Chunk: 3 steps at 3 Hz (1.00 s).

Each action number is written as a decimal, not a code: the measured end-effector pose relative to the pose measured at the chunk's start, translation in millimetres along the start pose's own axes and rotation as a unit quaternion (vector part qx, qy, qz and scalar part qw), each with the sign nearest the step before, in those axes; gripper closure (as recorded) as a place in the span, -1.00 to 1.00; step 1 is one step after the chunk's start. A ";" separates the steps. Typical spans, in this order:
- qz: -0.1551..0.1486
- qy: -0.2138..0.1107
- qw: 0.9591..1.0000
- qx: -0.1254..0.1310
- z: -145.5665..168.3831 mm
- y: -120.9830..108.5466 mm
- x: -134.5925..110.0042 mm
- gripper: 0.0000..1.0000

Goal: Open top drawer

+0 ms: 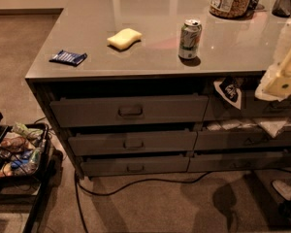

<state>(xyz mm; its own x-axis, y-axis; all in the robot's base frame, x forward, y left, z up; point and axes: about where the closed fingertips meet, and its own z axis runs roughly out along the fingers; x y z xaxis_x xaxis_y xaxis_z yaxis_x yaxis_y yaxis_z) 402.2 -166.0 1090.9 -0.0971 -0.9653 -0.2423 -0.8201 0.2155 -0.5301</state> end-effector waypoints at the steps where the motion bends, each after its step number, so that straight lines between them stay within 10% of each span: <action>1: 0.000 0.000 1.000 0.000 0.0 0.0 0.0 -1.00; 3: 0.000 0.000 1.000 0.000 0.0 0.0 0.0 -1.00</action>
Offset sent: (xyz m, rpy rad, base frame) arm 0.0010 0.0093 -0.0005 0.0226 -0.0540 0.0322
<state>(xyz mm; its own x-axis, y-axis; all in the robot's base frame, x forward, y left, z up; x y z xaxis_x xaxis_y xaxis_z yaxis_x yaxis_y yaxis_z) 402.2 -166.0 1090.9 -0.0970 -0.9653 -0.2423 -0.8200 0.2155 -0.5302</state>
